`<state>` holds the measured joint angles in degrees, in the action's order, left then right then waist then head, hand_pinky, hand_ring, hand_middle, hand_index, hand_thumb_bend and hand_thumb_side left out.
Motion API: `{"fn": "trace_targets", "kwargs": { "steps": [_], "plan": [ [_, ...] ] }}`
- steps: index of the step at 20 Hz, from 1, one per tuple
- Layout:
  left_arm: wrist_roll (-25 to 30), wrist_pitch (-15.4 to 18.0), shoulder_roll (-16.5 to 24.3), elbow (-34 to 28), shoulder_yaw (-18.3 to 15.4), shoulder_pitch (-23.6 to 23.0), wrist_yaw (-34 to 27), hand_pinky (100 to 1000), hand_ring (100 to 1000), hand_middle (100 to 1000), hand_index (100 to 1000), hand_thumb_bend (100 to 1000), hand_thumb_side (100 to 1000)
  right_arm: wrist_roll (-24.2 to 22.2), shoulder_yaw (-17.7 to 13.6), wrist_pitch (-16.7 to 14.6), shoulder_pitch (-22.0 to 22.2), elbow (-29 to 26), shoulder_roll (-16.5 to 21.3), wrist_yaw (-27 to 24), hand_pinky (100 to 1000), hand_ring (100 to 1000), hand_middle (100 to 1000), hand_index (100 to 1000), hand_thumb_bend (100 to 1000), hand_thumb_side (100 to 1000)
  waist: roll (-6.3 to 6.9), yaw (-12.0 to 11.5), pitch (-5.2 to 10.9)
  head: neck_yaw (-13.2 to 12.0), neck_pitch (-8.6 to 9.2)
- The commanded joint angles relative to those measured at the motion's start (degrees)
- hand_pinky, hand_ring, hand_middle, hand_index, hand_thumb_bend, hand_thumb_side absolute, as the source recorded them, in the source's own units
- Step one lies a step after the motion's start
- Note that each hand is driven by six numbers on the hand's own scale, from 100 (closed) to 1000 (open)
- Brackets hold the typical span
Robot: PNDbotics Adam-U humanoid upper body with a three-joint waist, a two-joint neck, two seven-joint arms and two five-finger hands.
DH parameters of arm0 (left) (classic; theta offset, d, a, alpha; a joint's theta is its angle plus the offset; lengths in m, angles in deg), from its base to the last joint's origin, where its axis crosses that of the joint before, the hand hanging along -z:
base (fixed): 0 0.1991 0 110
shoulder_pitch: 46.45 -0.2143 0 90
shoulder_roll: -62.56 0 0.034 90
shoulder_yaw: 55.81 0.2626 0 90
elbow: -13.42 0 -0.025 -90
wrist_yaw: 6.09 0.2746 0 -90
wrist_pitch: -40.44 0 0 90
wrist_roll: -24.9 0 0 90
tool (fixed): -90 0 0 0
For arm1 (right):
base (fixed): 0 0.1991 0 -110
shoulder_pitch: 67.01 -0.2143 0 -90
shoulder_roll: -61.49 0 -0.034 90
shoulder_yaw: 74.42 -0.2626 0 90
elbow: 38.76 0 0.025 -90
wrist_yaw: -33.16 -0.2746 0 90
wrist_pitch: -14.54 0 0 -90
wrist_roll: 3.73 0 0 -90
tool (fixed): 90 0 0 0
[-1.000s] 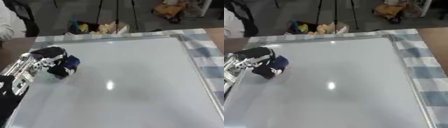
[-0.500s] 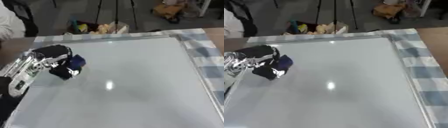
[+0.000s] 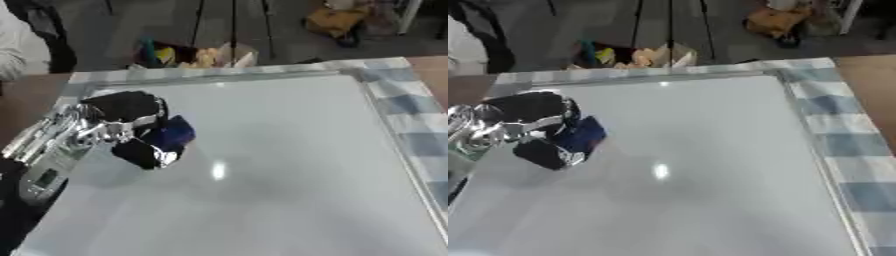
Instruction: Wipe the whiteboard clean with a brush.
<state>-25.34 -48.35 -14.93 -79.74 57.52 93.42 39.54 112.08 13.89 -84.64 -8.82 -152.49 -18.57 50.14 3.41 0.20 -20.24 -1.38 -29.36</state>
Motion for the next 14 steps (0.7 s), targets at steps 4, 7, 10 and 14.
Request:
{"fn": "trace_targets", "kwargs": {
  "steps": [4, 7, 10, 14],
  "plan": [
    [2.2, 1.3, -0.6, -5.1, 1.8, 1.3, -0.9, 181, 332, 209, 404, 100, 603, 0.1, -0.2, -0.2, -0.8, -0.9, 0.7, -0.3, 793, 816, 727, 784, 100, 850, -0.27, -0.1, 1.45, 0.0, -0.32],
    [3.2, 2.3, -1.1, -7.0, 3.1, 1.1, -0.3, 184, 334, 210, 405, 100, 598, 0.1, -0.2, -0.1, -0.7, -0.9, 0.7, -0.3, 793, 816, 727, 784, 100, 849, -0.11, -0.2, 1.57, 0.3, -0.31],
    [3.9, 3.0, -1.9, -8.2, 3.8, 0.8, 0.7, 185, 335, 211, 406, 100, 590, 0.1, -0.3, -0.1, -0.5, -0.9, 0.8, -0.2, 793, 816, 728, 784, 100, 849, 0.06, -0.5, 1.80, 0.6, -0.70],
    [3.9, 3.5, -2.8, -8.8, 4.0, 0.1, 2.3, 190, 338, 213, 408, 100, 582, 0.2, -0.3, -0.1, -0.3, -0.9, 0.9, -0.1, 793, 816, 728, 784, 100, 849, 0.24, -0.8, 2.03, 0.8, -0.96]
  ]
}}
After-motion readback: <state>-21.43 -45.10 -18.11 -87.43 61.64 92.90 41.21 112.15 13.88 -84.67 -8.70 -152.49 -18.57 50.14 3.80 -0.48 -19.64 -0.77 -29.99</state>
